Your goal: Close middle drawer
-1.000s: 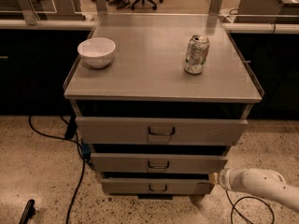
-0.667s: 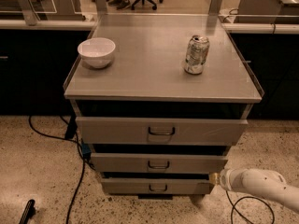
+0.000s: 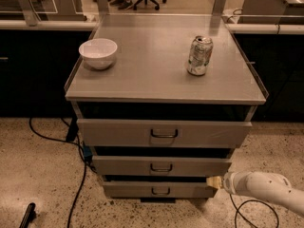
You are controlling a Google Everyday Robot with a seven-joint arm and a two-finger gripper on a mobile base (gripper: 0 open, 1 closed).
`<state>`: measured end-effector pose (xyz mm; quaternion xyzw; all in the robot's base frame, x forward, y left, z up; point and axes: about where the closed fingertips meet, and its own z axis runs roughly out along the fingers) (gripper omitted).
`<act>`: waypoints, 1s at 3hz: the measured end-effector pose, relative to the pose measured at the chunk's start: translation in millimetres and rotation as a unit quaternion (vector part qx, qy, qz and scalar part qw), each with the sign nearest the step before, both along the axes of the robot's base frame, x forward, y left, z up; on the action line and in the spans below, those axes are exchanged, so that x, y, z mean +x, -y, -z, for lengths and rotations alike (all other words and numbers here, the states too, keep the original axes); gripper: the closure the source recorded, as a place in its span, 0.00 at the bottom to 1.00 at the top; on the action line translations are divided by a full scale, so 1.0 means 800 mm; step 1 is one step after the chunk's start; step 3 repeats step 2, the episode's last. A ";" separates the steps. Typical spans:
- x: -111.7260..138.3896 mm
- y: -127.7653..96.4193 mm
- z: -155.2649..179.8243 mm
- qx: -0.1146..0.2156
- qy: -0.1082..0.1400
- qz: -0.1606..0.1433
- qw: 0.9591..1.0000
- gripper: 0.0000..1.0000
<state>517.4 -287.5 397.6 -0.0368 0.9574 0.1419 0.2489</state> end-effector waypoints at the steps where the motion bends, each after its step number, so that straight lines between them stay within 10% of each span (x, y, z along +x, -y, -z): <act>1: 0.000 0.000 0.000 0.000 0.000 0.000 1.000 0.00; 3: 0.000 0.000 0.000 0.000 0.000 0.000 1.000 0.00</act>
Offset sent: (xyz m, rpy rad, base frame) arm 0.0000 0.0000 0.0000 0.0000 0.0000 0.0000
